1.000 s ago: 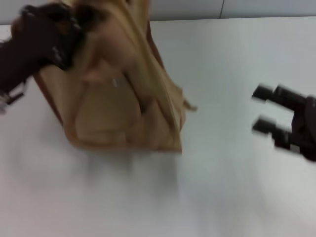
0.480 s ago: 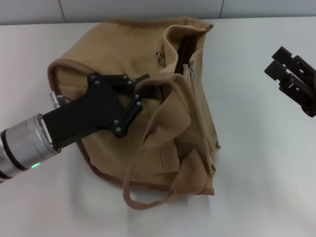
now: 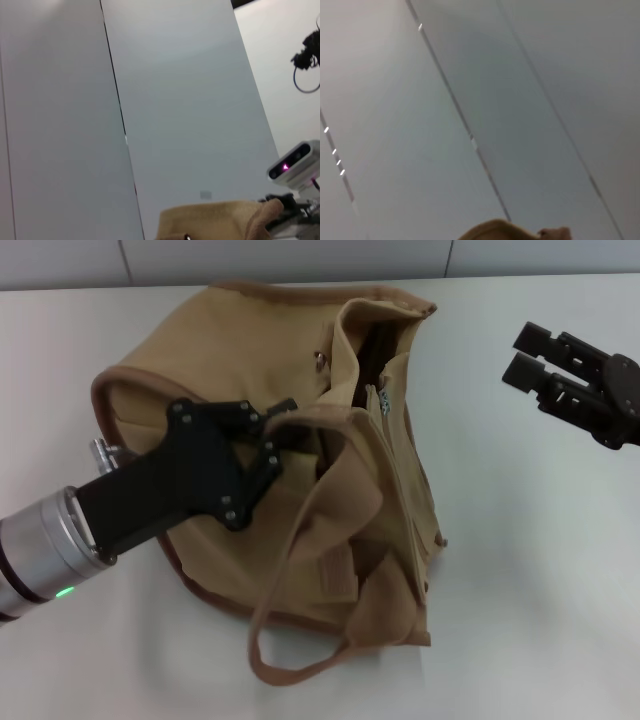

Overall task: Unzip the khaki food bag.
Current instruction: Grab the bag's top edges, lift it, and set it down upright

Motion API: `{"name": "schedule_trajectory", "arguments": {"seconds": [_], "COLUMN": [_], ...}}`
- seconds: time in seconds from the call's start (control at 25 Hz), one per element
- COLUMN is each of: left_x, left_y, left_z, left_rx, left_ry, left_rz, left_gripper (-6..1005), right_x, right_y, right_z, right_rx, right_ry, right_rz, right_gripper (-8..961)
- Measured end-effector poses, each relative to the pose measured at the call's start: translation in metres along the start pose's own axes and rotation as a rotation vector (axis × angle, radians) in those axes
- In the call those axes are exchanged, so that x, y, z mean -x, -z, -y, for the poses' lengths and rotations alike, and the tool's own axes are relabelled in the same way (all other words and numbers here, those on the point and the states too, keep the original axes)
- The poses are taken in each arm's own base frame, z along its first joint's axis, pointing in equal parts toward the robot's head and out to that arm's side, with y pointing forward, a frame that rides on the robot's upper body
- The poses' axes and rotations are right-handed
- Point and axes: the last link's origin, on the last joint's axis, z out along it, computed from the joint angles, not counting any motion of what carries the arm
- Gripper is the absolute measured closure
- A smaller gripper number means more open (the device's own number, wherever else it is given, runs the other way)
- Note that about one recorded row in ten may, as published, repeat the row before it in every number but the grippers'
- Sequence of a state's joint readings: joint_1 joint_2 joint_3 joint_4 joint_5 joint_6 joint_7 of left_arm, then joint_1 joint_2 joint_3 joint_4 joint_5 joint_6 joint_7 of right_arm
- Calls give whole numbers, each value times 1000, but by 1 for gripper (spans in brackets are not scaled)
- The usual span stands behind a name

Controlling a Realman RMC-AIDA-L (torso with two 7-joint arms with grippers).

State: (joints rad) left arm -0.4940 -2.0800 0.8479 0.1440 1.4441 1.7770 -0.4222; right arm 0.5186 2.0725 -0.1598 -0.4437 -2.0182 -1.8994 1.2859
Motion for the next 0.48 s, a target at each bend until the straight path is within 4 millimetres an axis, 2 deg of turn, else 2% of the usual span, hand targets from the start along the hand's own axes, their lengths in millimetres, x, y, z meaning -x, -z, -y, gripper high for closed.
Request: {"name": "schedule_trajectory", "arguments": {"seconds": [0.48], "left_x": [-9], "left_y": [-1], "left_z": [3], "left_rx": [-29], "left_ry": [-27], "left_rz": [-65], "left_gripper": [917], "right_x": [31], "right_y": [-24], "right_z": [1], "right_rx": [120], "right_ry": [48], "right_rz": [-118], "right_gripper": [225]}}
